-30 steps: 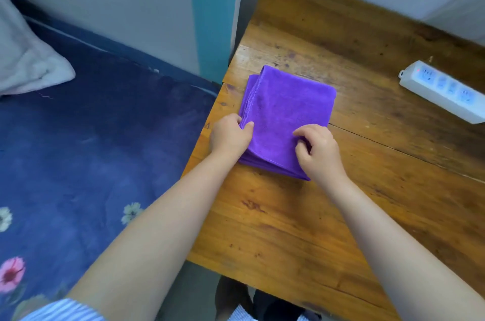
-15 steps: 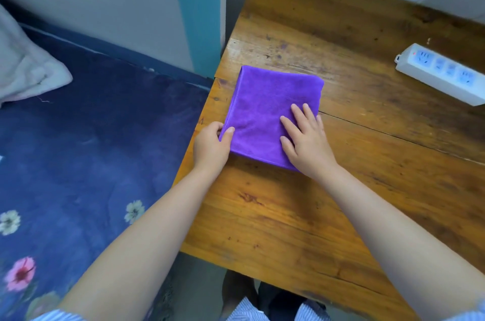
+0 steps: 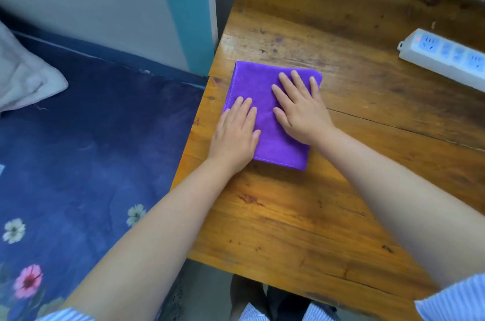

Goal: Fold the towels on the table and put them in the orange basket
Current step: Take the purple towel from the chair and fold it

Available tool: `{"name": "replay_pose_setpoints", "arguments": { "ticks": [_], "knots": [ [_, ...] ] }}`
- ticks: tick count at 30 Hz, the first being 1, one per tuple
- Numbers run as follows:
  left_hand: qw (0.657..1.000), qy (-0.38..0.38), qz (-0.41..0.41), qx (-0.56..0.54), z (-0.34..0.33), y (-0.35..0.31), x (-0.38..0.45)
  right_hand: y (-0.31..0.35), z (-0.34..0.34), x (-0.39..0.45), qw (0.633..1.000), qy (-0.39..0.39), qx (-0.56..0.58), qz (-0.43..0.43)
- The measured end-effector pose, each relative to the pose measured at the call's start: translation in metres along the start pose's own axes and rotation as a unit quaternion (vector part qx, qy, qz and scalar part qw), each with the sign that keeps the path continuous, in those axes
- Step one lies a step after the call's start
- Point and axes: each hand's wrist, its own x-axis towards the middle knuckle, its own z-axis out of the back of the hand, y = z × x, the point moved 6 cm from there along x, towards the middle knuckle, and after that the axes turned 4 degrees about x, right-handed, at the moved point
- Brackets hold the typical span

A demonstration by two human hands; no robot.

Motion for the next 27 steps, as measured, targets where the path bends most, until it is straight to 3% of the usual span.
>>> {"name": "replay_pose_setpoints", "arguments": {
  "ticks": [3,6,10,12,14,17,20,23,27],
  "knots": [
    [0.997,0.063,0.020,0.033,-0.015,0.008,0.005,-0.023,-0.004,0.012,1.000,0.016,0.017,-0.014],
    [0.996,0.074,0.029,0.032,-0.019,0.012,0.004,-0.054,-0.003,0.013,0.990,0.004,0.107,-0.097],
    [0.997,0.071,0.025,0.028,-0.018,0.013,0.005,-0.070,0.004,-0.001,0.979,-0.031,0.129,-0.156],
    [0.996,0.079,0.027,0.026,-0.018,0.013,0.004,-0.059,0.014,-0.023,0.981,-0.110,0.126,-0.101],
    [0.996,0.084,0.033,0.022,-0.019,0.013,0.004,-0.035,0.017,-0.056,0.979,-0.174,0.101,0.022],
    [0.996,0.080,0.034,0.020,-0.017,0.011,0.004,-0.006,-0.005,-0.099,0.972,-0.142,0.016,0.186],
    [0.996,0.085,0.022,0.011,-0.013,0.011,0.004,-0.006,-0.022,-0.105,0.978,-0.066,-0.032,0.195],
    [0.998,0.064,0.016,-0.015,-0.009,0.012,-0.002,-0.005,-0.020,-0.095,0.970,-0.098,-0.035,0.221],
    [0.999,-0.036,-0.012,-0.020,-0.003,0.008,-0.027,0.001,-0.012,-0.080,0.956,-0.115,-0.020,0.271]
  ]
}}
